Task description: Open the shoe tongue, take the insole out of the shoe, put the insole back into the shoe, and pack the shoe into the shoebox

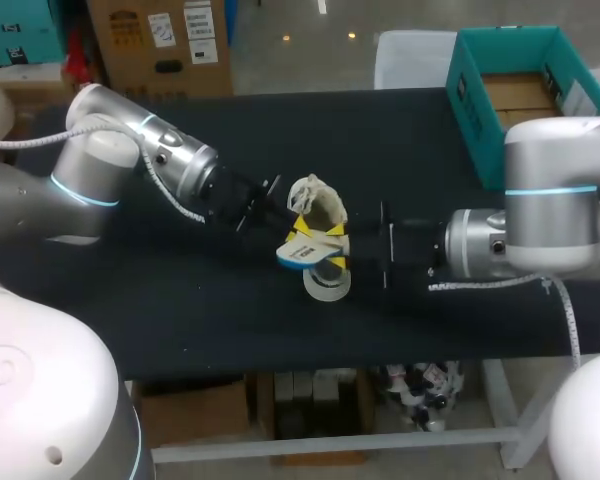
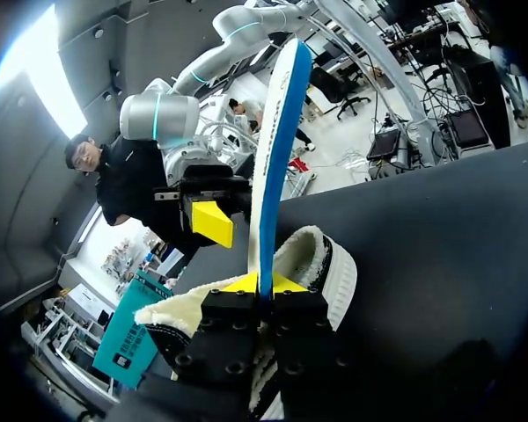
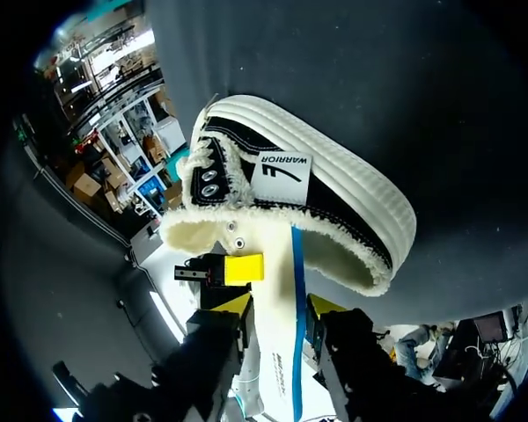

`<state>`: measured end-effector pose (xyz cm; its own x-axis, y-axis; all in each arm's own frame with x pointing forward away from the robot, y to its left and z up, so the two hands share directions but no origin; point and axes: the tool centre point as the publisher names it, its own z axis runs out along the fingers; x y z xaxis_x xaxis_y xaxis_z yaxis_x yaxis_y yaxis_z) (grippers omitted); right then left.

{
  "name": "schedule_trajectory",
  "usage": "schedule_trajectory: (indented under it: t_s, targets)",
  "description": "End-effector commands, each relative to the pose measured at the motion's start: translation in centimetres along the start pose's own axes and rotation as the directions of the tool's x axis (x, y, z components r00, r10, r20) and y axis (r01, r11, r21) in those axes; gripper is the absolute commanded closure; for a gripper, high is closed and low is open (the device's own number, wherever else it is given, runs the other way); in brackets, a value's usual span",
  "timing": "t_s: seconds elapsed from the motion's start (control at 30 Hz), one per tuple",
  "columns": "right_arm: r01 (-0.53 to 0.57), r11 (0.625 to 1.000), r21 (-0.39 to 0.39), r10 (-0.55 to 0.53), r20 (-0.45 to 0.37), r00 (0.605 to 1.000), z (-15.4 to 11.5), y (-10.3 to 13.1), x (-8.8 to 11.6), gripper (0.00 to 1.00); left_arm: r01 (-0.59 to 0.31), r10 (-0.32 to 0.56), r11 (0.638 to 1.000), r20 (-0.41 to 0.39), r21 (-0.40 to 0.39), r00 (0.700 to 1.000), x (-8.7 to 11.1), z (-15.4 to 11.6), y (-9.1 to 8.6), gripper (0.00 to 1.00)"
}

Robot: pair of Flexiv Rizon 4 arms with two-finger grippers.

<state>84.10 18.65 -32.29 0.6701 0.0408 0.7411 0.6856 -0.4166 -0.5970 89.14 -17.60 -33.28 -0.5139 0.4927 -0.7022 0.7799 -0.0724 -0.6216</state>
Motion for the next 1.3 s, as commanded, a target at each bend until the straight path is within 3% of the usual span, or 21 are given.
schedule_trajectory:
  t_s: [0.03,0.07,0.3,0.33,0.37,0.4,0.47,0.77,0.8,0.83,0.87,1.3]
  targets:
    - [-0.003,1.000,0.022,0.003,-0.007,1.000,0.6,0.8,-0.4,0.83,0.000,0.000,1.000,0.005,-0.001,1.000,0.1,0.1,0.1,1.00]
    - [-0.004,1.000,0.024,0.005,-0.010,1.000,0.6,0.9,-0.5,1.00,0.001,-0.001,1.000,0.005,-0.001,1.000,0.1,0.1,0.1,1.00]
    - [-0.001,1.000,0.017,0.001,-0.013,1.000,0.6,0.7,-0.6,1.00,0.004,-0.004,1.000,-0.001,0.003,1.000,0.2,0.0,0.0,1.00]
    - [-0.001,1.000,0.013,0.001,-0.012,1.000,0.6,0.7,-0.6,1.00,0.000,0.000,1.000,-0.001,0.009,1.000,0.2,-0.1,-0.2,0.95]
    - [0.000,1.000,0.012,0.000,-0.013,1.000,0.6,0.7,-0.6,1.00,-0.008,0.008,1.000,0.000,0.016,1.000,0.1,-0.2,-0.5,0.70]
    - [0.001,1.000,0.011,0.000,-0.014,1.000,0.6,0.7,-0.6,1.00,-0.019,0.019,1.000,0.000,0.019,1.000,0.0,-0.2,-0.8,0.57]
    - [-0.001,1.000,0.005,0.001,-0.021,1.000,0.6,0.7,-0.6,1.00,-0.034,0.034,0.999,0.000,0.023,0.999,-0.2,-0.2,-1.6,0.53]
    - [-0.006,1.000,-0.004,0.006,-0.036,0.999,0.6,1.1,-0.7,1.00,-0.089,0.089,0.995,-0.016,0.045,0.996,-0.6,0.1,-3.3,0.66]
    - [-0.006,1.000,-0.004,0.005,-0.037,0.999,0.6,1.1,-0.7,1.00,-0.088,0.089,0.995,-0.020,0.045,0.996,-0.6,0.2,-3.3,0.73]
    - [-0.005,1.000,-0.002,0.005,-0.038,0.999,0.6,1.1,-0.7,1.00,-0.085,0.086,0.996,-0.026,0.042,0.996,-0.5,0.3,-3.2,0.96]
    - [-0.002,1.000,0.001,0.002,-0.034,0.999,0.6,1.2,-0.7,1.00,-0.082,0.083,0.996,-0.032,0.040,0.996,-0.4,0.5,-3.0,1.00]
    - [0.080,0.996,0.034,-0.084,0.119,0.989,1.7,1.1,0.3,1.00,-0.107,0.110,0.994,-0.108,0.029,0.988,-1.1,-0.2,-2.6,1.00]
